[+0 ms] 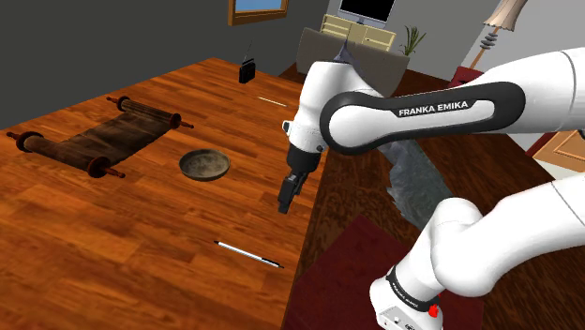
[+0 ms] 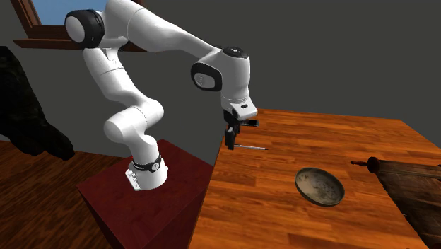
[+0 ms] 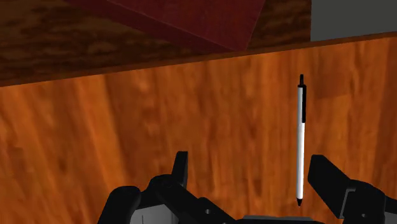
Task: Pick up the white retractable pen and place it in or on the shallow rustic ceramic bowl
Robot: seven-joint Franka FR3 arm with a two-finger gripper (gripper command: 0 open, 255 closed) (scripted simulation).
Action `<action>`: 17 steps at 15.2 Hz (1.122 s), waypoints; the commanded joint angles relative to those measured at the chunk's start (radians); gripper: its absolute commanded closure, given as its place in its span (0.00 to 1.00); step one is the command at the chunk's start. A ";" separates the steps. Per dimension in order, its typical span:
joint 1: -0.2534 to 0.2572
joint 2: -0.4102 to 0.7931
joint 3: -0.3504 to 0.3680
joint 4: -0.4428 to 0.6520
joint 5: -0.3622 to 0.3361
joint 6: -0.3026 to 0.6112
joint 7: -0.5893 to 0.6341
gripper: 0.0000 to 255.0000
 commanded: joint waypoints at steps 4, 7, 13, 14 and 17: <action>0.055 0.144 0.043 0.043 0.070 0.139 -0.027 0.00; 0.085 0.232 0.069 0.080 0.108 0.214 -0.045 0.00; 0.116 0.336 0.100 0.106 0.142 0.314 -0.063 0.00; 0.118 0.346 0.102 0.102 0.144 0.329 -0.064 0.00; 0.124 0.378 0.110 0.093 0.151 0.372 -0.067 0.00</action>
